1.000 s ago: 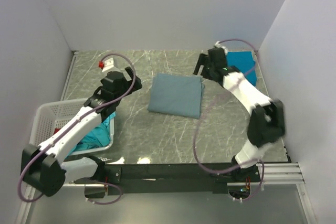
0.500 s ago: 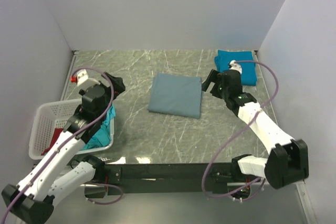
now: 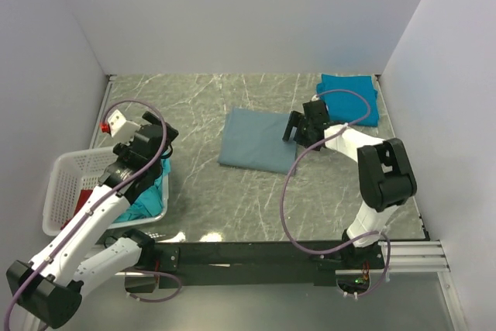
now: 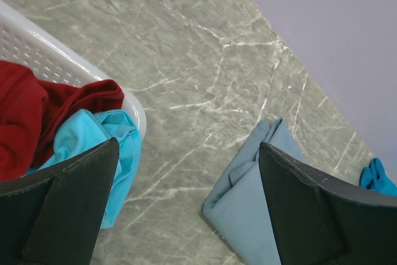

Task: Fold and stack the t-shirts
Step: Neatly place the folded tshirt to the corner

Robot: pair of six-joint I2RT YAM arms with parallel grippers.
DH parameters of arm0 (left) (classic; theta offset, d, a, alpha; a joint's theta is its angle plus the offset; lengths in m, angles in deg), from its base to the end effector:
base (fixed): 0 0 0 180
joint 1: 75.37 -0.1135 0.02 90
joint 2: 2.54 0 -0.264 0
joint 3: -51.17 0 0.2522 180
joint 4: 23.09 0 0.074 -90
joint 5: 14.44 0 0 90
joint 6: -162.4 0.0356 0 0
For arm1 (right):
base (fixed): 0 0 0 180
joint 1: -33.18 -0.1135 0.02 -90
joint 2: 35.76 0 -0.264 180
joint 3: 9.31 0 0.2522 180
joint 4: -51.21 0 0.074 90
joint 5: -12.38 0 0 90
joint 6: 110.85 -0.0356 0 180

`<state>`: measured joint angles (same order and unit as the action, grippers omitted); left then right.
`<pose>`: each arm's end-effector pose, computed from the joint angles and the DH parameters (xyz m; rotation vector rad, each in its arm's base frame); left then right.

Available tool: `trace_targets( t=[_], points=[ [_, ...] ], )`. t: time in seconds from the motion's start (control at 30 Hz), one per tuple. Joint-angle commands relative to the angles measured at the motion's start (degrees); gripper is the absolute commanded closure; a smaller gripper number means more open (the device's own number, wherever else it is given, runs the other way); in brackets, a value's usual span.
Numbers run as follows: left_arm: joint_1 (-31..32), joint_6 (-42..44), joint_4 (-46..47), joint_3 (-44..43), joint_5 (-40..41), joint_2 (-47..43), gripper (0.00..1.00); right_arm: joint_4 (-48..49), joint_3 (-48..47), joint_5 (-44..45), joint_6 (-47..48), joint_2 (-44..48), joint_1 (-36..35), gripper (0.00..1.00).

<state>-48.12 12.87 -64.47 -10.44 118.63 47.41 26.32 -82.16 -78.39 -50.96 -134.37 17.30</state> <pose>0.1747 -0.0626 0.3170 -0.9454 1.7024 -0.2128 0.3424 0.0979 0.1802 0.3025 2.4718 0.3632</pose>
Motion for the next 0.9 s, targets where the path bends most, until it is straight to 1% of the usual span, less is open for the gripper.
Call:
trace_targets(
  t=[0.0, 0.07, 0.1, 0.17, 0.2, 0.27, 0.3, 0.33, 0.37, 0.4, 0.43, 0.47, 0.5, 0.53, 0.57, 0.6, 0.67, 0.7, 0.73, 0.8, 0.87],
  points=[
    [0.18, -4.37, -5.53, -4.0, 2.38, 0.06, 0.01, 0.5, -3.92, 0.07, 1.02, -2.63, -0.64, 0.06],
    [0.09, -2.71, -2.81, -2.69, 0.45, -1.78, 0.01, 0.41, -4.54, -0.19, 0.93, -4.65, -0.82, 0.06],
    [0.18, 0.17, 0.86, -1.99, -0.26, -2.57, 0.01, 0.33, -4.72, -0.28, 0.67, -5.27, -0.99, 0.06],
    [0.18, 2.04, 4.22, 0.47, -1.93, -5.56, 0.01, 0.15, -5.07, 0.07, 0.4, -6.68, -1.26, 0.07],
    [0.18, 5.27, 8.24, 1.35, -2.63, -6.53, 0.0, 0.15, -4.98, -0.01, 0.14, -7.12, -1.35, 0.08],
    [0.18, 8.01, 10.91, 3.72, -4.48, -9.07, 0.0, 0.5, -5.16, -0.8, 0.05, -8.43, -1.79, 0.11],
    [0.18, 7.33, 10.05, 4.17, -4.22, -9.69, 0.01, 0.76, -5.24, -1.33, 0.22, -8.88, -1.87, 0.16],
    [0.18, 3.32, 7.69, 4.0, -2.39, -10.4, 0.0, 0.42, -5.59, -1.77, 0.14, -9.84, -1.87, 0.17],
    [0.18, -3.94, 4.88, 3.74, 0.84, -10.66, 0.01, -0.02, -6.21, -2.64, 0.22, -10.28, -1.96, 0.21],
    [0.18, -4.28, 3.55, 3.47, 0.96, -11.01, 0.01, -0.29, -6.47, -2.65, 0.14, -10.72, -2.05, 0.23],
    [0.18, -1.67, 6.06, 3.56, 0.18, -11.54, 0.01, -0.46, -6.56, -2.65, 0.05, -11.08, -2.22, 0.25],
    [0.18, 1.57, 7.39, 3.99, -1.04, -11.89, 0.01, -0.12, -6.48, -2.65, 0.05, -11.51, -2.31, 0.28],
    [0.18, 3.09, 7.75, 4.17, -2.54, -11.9, 0.01, 0.23, -6.39, -2.74, -0.04, -11.61, -2.4, 0.32],
    [0.18, 2.84, 7.75, 4.35, -2.99, -11.81, 0.01, 0.41, -6.3, -2.74, -0.04, -11.87, -2.49, 0.39],
    [0.18, 4.49, 9.06, 4.7, -3.77, -11.72, 0.01, 0.5, -6.47, -2.83, -0.04, -12.04, -2.58, 0.47],
    [0.18, 6.25, 10.55, 5.14, -5.61, -11.55, 0.01, 0.33, -6.65, -2.74, 0.14, -12.13, -2.58, 0.58],
    [0.18, 7.15, 10.92, 5.14, -6.33, -10.41, 0.0, 0.33, -7.18, -2.3, 0.4, -12.22, -2.49, 0.72],
    [0.09, 6.8, 10.74, 4.88, -6.5, -9.97, 0.01, 0.33, -7.35, -1.87, 1.01, -12.14, -2.58, 0.95],
    [0.18, 6.97, 10.83, 4.7, -6.59, -9.18, 0.01, 0.06, -7.88, -1.6, 1.45, -12.05, -2.58, 1.0],
    [0.18, 5.75, 10.39, 4.61, -6.68, -8.47, 0.01, -0.9, -9.46, -0.98, 3.03, -11.96, -2.58, 1.0],
    [0.18, 6.26, 10.74, 4.53, -7.21, -7.42, 0.01, -1.95, -11.38, 0.33, 4.7, -11.43, -2.58, 1.0]
  ],
)
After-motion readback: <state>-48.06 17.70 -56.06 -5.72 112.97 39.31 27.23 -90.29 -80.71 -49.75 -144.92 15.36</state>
